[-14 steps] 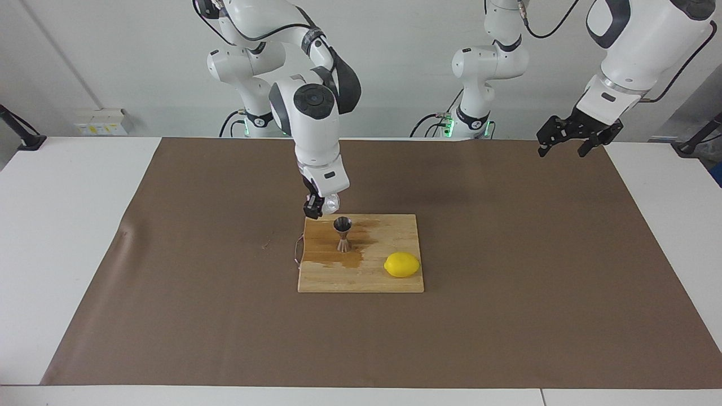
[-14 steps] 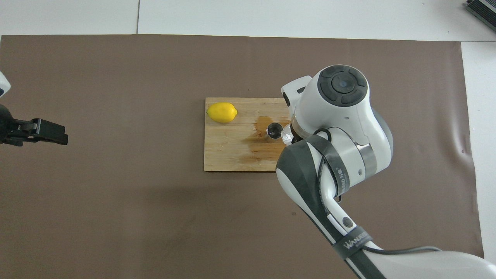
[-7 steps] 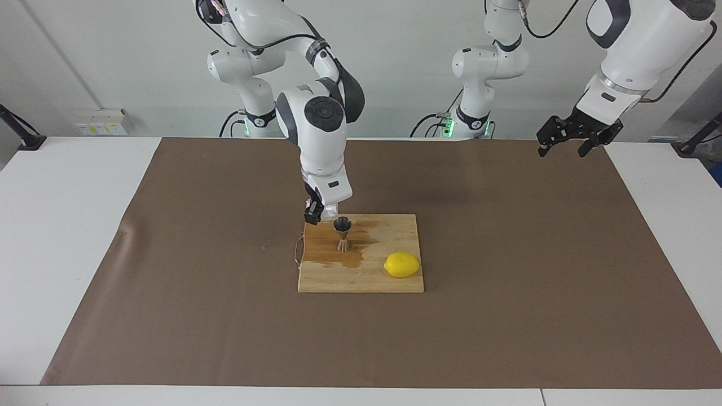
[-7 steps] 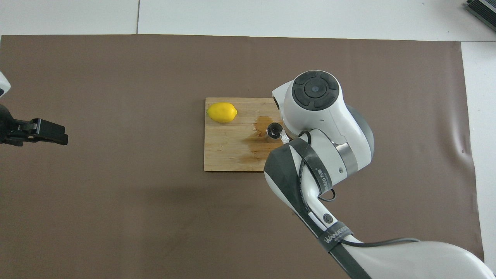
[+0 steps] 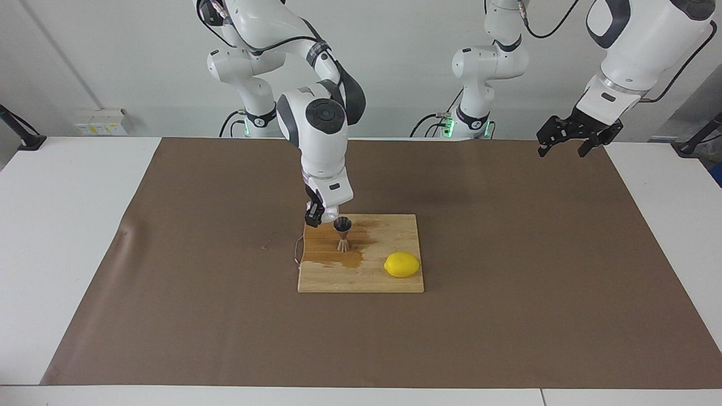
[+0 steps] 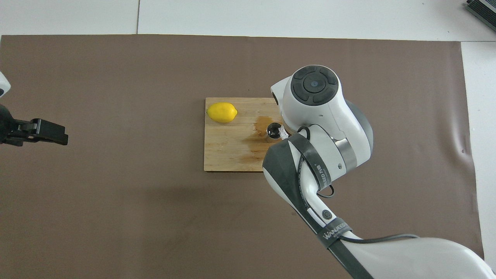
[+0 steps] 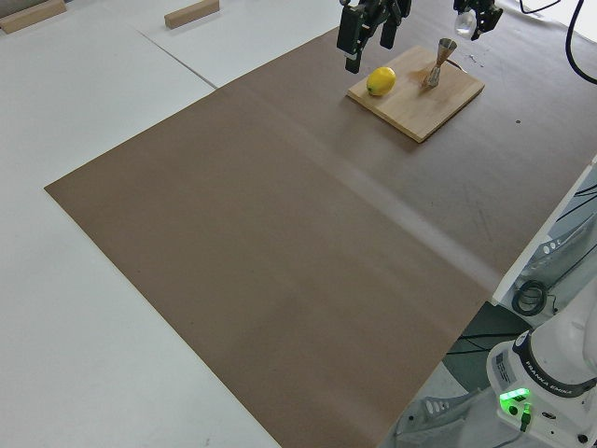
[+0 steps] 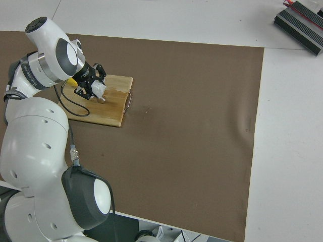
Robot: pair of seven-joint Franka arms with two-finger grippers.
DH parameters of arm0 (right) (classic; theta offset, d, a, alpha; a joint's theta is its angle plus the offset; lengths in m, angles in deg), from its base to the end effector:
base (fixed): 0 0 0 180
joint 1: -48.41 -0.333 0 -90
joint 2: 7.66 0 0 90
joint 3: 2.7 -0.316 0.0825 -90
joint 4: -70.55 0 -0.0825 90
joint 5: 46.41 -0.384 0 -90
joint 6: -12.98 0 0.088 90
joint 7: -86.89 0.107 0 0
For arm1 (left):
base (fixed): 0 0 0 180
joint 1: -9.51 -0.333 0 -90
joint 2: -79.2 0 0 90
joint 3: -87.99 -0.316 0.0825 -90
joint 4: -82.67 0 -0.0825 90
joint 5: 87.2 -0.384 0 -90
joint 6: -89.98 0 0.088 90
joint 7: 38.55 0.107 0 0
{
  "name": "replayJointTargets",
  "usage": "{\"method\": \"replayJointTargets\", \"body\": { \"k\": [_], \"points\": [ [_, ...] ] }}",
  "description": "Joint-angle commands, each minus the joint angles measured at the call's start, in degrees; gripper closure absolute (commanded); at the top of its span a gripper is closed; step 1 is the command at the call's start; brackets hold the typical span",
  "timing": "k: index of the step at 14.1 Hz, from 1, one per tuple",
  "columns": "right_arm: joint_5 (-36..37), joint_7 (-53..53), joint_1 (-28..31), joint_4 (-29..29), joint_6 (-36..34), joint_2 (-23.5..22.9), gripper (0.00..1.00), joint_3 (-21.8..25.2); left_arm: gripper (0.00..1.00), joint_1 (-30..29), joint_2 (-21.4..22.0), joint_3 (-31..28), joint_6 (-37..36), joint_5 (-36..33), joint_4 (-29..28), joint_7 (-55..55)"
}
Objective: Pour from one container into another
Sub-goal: 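Tilt the white cup with the right gripper to pour into the steel cup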
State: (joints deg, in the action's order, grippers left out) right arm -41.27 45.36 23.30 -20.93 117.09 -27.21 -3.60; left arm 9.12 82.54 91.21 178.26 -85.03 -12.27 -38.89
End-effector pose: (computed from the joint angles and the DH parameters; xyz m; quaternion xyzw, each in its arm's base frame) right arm 0.5844 0.2757 0.4259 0.8217 0.5654 -0.0651 0.0316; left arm 0.5309 -0.0313 0.6131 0.9992 -0.0216 -0.0295 0.0165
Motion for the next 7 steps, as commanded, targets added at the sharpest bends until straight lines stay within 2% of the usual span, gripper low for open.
{"method": "replayJointTargets", "body": {
  "k": [1, 7],
  "points": [
    [1.28, 2.06, 0.16, 2.01, -1.54, -1.10, 0.69, -0.42, 0.00, -0.49, 0.53, 0.03, -0.65, 0.74, -0.16, 0.95],
    [1.63, 4.61, -0.19, 5.69, -3.11, -3.91, 0.68, -0.42, 0.00, -0.49, 0.53, 0.03, -0.65, 0.74, -0.16, 0.95]
  ]
}}
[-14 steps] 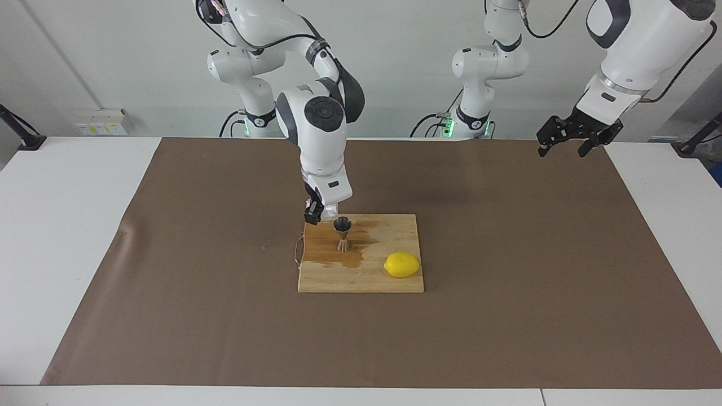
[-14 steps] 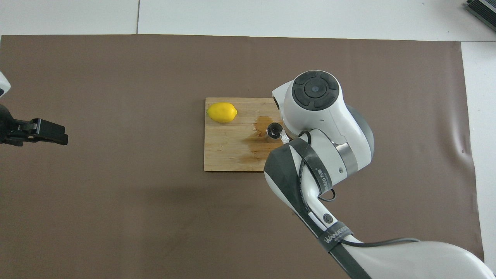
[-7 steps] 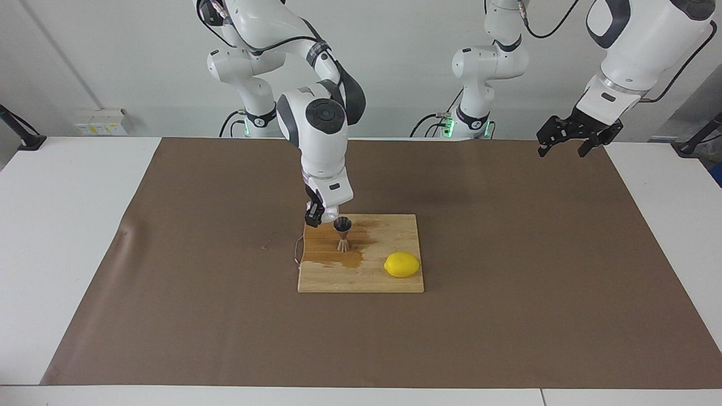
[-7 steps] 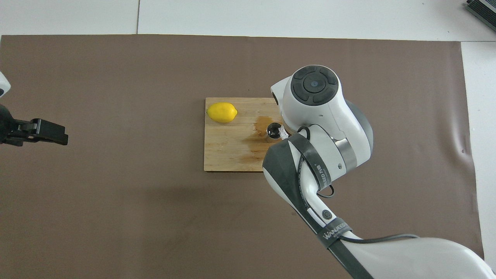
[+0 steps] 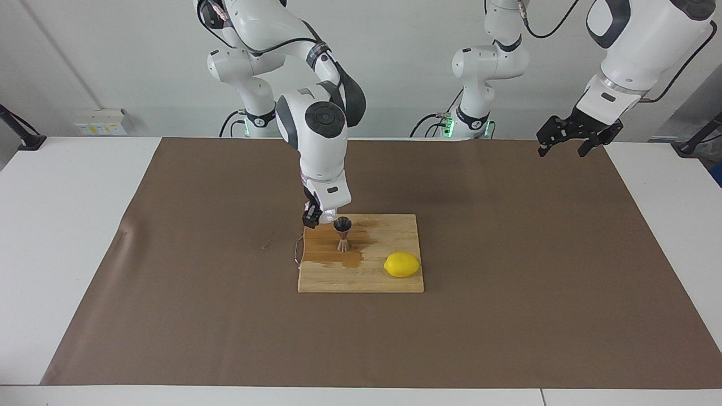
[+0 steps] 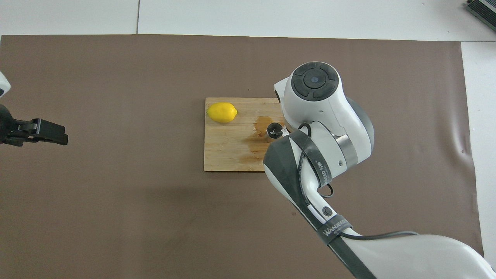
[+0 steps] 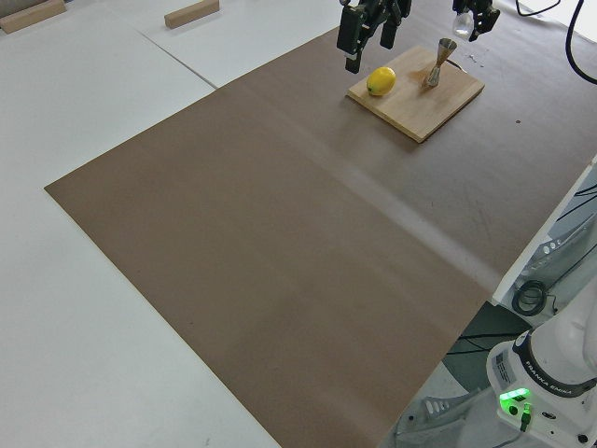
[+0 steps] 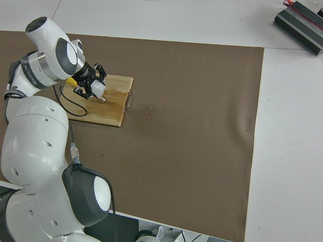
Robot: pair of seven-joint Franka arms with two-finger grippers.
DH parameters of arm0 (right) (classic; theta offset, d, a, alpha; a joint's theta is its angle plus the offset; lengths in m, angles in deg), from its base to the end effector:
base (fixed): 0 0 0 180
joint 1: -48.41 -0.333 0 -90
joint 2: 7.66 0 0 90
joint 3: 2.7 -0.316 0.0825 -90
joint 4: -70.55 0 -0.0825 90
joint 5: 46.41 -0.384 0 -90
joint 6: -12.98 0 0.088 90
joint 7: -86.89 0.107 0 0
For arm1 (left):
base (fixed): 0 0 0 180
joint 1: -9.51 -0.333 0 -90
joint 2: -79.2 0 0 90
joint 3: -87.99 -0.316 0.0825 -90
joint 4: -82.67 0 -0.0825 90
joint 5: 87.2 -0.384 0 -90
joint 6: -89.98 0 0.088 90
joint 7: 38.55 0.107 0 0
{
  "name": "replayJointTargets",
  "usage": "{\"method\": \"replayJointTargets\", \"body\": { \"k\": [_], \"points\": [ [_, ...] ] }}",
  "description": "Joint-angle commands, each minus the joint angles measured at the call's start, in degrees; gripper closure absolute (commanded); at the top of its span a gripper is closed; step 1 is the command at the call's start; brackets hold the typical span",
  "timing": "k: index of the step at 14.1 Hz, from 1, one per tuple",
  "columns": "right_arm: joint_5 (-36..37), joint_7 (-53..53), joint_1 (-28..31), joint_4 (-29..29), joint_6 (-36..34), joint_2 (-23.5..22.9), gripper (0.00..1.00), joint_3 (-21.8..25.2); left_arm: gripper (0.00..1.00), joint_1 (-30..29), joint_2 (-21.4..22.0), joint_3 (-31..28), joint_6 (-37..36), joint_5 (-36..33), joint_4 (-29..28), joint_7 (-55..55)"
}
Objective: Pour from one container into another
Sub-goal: 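Tilt the white cup with the right gripper to pour into the steel cup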
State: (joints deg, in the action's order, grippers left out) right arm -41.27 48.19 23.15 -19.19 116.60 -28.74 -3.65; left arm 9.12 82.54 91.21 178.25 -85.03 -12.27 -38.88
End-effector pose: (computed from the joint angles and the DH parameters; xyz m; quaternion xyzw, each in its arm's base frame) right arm 0.5896 0.2805 0.4219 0.8345 0.5460 -0.0666 0.0328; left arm 0.5309 -0.0313 0.6131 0.9992 -0.0217 -0.0296 0.0165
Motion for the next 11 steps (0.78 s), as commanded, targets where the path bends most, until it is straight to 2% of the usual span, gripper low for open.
{"method": "replayJointTargets", "body": {
  "k": [1, 6, 11],
  "points": [
    [1.71, 1.78, -0.13, 4.05, -3.07, -2.56, 0.68, -0.37, 0.00, -0.49, 0.53, 0.03, -0.64, 0.74, -0.16, 0.95],
    [5.48, 1.78, -1.19, 7.56, -7.81, -3.44, 0.67, -0.37, 0.00, -0.49, 0.53, 0.03, -0.64, 0.74, -0.16, 0.95],
    [7.25, 1.78, -2.15, 7.56, -7.91, -3.27, 0.66, -0.37, 0.00, -0.49, 0.53, 0.03, -0.64, 0.74, -0.16, 0.95]
  ]
}}
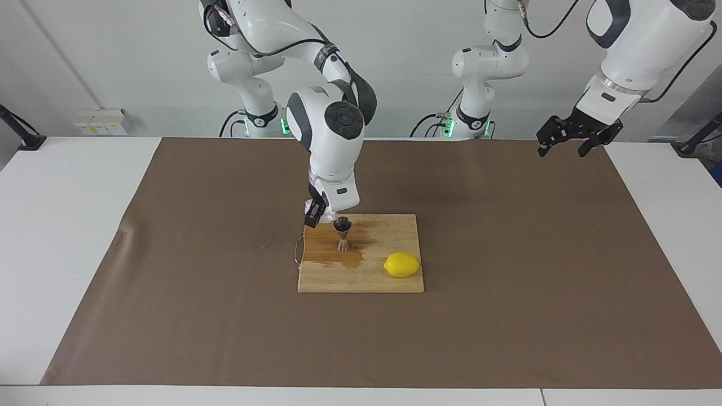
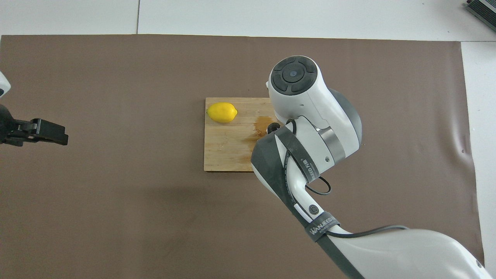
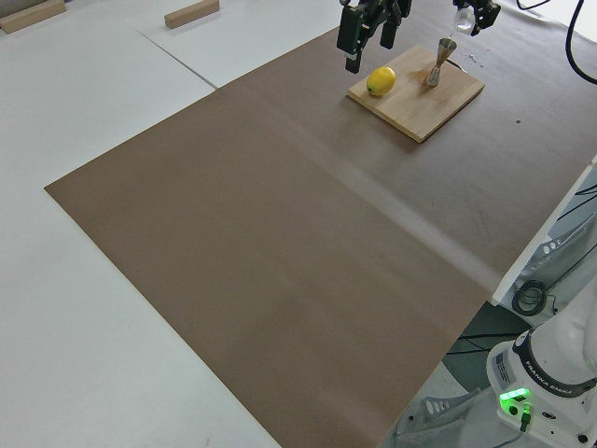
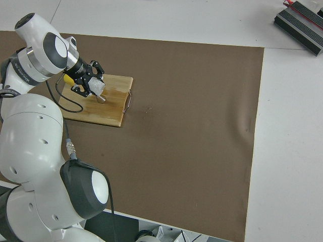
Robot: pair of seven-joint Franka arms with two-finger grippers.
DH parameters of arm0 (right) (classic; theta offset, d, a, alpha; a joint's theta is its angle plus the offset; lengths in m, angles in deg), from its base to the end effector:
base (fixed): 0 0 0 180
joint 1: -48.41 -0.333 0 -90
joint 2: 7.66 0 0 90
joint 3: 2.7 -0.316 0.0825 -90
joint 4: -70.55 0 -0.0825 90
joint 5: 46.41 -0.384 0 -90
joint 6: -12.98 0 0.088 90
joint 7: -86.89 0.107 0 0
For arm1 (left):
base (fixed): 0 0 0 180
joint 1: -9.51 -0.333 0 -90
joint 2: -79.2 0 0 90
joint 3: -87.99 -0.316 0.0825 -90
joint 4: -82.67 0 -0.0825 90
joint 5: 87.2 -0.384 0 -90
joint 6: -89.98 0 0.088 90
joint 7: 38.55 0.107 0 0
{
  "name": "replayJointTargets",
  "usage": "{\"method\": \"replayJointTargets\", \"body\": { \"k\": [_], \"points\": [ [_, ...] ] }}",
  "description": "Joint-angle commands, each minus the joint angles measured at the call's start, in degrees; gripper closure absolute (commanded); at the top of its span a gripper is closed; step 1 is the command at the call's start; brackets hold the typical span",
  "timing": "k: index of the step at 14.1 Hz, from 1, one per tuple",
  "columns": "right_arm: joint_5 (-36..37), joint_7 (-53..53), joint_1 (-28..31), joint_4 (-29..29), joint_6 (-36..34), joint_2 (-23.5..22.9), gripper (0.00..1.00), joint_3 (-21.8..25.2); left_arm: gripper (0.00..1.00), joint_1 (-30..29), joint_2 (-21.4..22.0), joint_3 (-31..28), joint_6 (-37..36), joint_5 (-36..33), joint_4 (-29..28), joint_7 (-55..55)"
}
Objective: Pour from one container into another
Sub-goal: 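Tilt the white cup with the right gripper to pour into the steel cup, then turn the white cup upright and carry it back beside the board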
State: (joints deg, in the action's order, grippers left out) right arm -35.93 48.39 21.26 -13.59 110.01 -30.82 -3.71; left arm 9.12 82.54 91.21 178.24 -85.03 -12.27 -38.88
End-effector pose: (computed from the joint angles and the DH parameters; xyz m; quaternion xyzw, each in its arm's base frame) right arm 0.5902 0.2944 0.4361 0.8186 0.5609 -0.0965 0.0774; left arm 0.5309 -0.0313 0.6131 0.9992 -0.0217 -0.0296 0.0165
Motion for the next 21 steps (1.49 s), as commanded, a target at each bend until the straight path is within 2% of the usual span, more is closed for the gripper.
{"method": "replayJointTargets", "body": {
  "k": [1, 11, 15, 17, 21],
  "points": [
    [2.00, 1.59, -0.79, 1.96, -1.40, -1.19, 0.67, -0.31, 0.00, -0.49, 0.53, 0.03, -0.72, 0.74, -0.16, 0.95],
    [2.97, 1.68, -1.50, 1.96, -1.84, -1.10, 0.67, -0.40, 0.00, -0.49, 0.53, 0.03, -0.72, 0.74, -0.16, 0.95],
    [0.43, 1.76, -0.62, 1.87, 0.44, -1.19, 0.67, -0.31, 0.00, -0.49, 0.53, 0.03, -0.64, 0.74, -0.16, 0.95],
    [-1.85, 1.24, -0.35, 0.82, 3.07, -0.93, 0.62, -0.48, 0.00, -0.49, 0.53, 0.03, -0.64, 0.74, -0.16, 0.86],
    [-6.43, -1.57, 1.58, -2.34, 6.67, -0.31, 0.62, -0.48, 0.00, -0.49, 0.53, 0.03, -0.64, 0.74, -0.16, 0.94]
  ]
}}
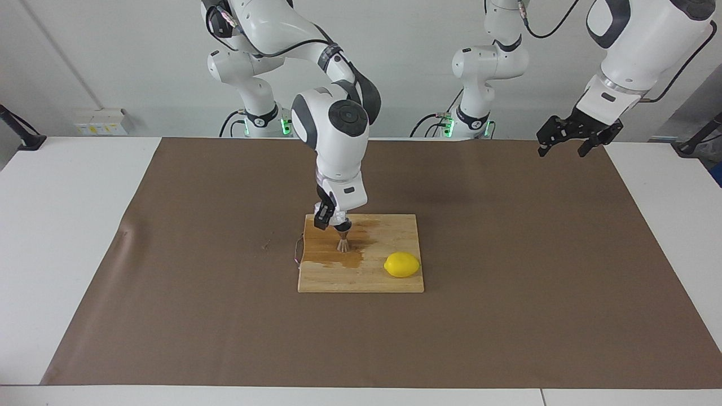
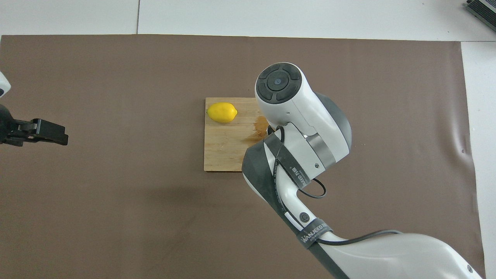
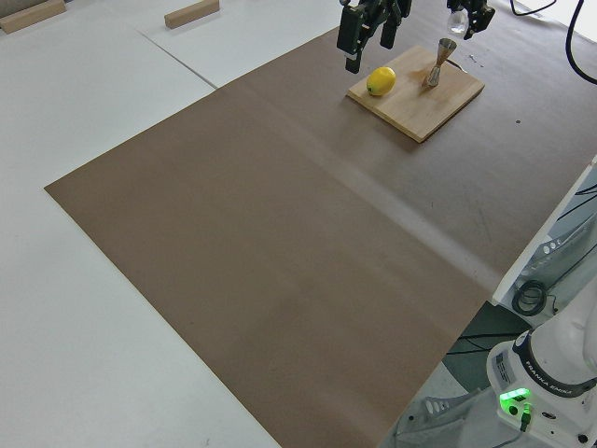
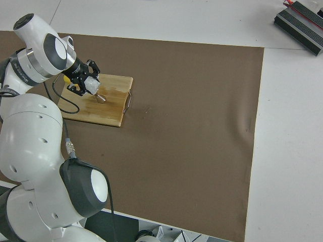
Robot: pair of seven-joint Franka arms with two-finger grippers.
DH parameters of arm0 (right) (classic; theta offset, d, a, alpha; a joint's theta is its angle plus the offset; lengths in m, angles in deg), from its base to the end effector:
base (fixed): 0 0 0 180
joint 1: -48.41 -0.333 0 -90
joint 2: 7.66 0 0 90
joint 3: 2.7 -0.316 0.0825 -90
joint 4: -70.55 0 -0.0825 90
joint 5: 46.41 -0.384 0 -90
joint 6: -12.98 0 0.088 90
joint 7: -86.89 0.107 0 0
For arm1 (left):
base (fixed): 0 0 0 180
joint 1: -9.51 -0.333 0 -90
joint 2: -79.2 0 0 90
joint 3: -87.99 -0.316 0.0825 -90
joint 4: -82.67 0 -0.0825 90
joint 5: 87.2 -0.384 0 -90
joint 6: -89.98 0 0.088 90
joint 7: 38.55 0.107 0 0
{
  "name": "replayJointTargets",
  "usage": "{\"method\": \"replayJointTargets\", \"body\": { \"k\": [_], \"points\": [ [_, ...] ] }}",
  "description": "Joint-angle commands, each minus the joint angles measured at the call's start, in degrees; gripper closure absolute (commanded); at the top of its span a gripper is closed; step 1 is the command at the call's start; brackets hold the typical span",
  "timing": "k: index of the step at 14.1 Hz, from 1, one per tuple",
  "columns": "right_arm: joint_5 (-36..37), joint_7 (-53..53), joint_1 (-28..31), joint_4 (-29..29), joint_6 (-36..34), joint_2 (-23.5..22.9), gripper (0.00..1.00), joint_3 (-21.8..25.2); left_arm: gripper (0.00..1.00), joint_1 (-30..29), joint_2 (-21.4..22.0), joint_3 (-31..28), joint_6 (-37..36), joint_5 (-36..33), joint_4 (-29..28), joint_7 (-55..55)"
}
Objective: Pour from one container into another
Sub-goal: 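Turn the white cup upright and carry it back beside the board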
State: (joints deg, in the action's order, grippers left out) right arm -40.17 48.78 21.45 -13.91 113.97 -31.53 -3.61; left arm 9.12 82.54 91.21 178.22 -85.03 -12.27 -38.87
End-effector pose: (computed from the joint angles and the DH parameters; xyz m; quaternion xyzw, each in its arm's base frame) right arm 0.5953 0.3022 0.4292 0.8287 0.5538 -0.0680 0.0435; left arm 0.5308 -0.0313 0.6131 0.9992 -0.0218 -0.0298 0.0165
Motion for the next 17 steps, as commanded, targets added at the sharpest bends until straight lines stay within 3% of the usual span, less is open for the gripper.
{"method": "replayJointTargets", "body": {
  "k": [1, 12, 17],
  "points": [
    [-2.80, -2.58, 1.39, -3.07, 3.86, 1.10, 0.62, -0.49, 0.00, -0.49, 0.53, 0.03, -0.61, 0.74, -0.16, 0.93],
    [-12.63, -19.61, 6.48, -6.33, 3.60, 6.73, 0.62, -0.58, 0.00, -0.49, 0.53, 0.03, -0.62, 0.74, -0.16, 0.93],
    [-16.69, -33.06, 13.07, -8.08, 4.13, 6.82, 0.62, -0.58, 0.00, -0.49, 0.53, 0.03, -0.61, 0.74, -0.16, 0.93]
  ]
}}
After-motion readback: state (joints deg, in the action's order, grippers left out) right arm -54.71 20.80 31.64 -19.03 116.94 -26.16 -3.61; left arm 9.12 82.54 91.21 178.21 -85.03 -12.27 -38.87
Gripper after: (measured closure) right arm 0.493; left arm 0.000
